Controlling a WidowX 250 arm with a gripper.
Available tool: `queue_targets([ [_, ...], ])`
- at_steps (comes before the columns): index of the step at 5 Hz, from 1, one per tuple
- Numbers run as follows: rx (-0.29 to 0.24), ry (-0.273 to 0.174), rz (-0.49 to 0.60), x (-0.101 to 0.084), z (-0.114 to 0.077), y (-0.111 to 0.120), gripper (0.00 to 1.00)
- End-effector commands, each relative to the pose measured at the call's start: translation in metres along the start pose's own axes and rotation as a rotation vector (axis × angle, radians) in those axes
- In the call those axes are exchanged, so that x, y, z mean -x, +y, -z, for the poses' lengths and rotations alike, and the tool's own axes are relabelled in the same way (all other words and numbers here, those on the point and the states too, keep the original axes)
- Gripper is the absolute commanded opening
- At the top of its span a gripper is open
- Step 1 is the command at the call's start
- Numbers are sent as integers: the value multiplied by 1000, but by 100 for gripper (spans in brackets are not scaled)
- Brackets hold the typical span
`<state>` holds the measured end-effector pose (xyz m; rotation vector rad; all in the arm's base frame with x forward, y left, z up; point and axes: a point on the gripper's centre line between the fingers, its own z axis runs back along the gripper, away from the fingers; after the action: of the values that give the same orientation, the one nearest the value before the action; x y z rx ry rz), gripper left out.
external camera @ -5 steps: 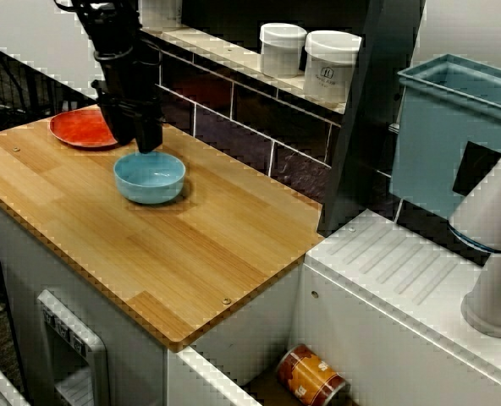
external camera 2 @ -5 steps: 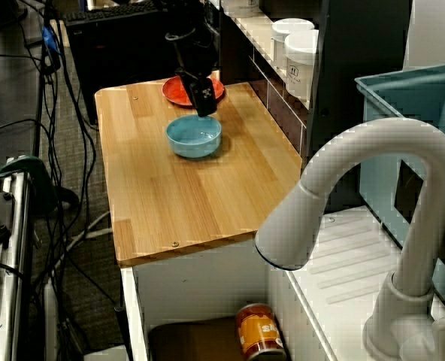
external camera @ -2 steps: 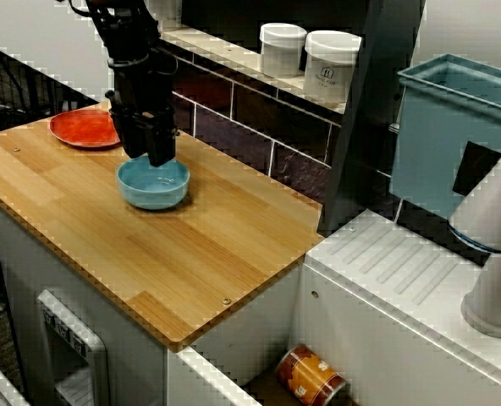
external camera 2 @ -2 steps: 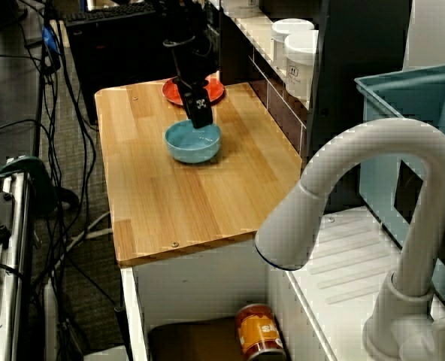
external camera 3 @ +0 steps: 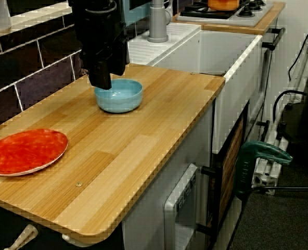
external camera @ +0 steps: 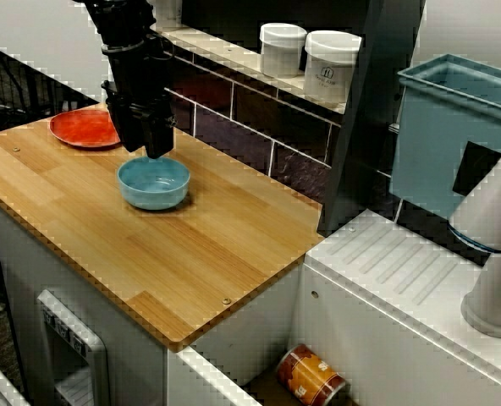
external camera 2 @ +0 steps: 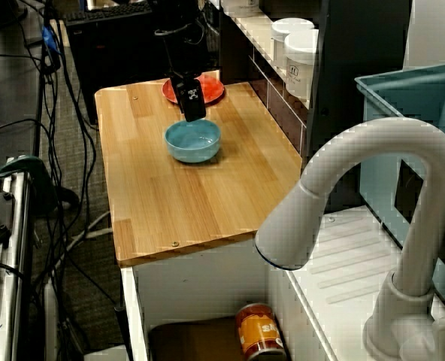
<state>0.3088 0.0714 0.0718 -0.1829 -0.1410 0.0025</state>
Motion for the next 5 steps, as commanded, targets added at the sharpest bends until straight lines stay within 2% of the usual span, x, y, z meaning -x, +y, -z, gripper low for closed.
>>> queue_targets([
  [1, -24, -65, 33, 8, -24, -3, 79],
  [2, -29, -69, 37, 11, -24, -7, 79],
  [4, -68, -59, 27, 11, 1, -12, 78],
  [5, -70, -50, 21, 11, 7, -13, 78],
])
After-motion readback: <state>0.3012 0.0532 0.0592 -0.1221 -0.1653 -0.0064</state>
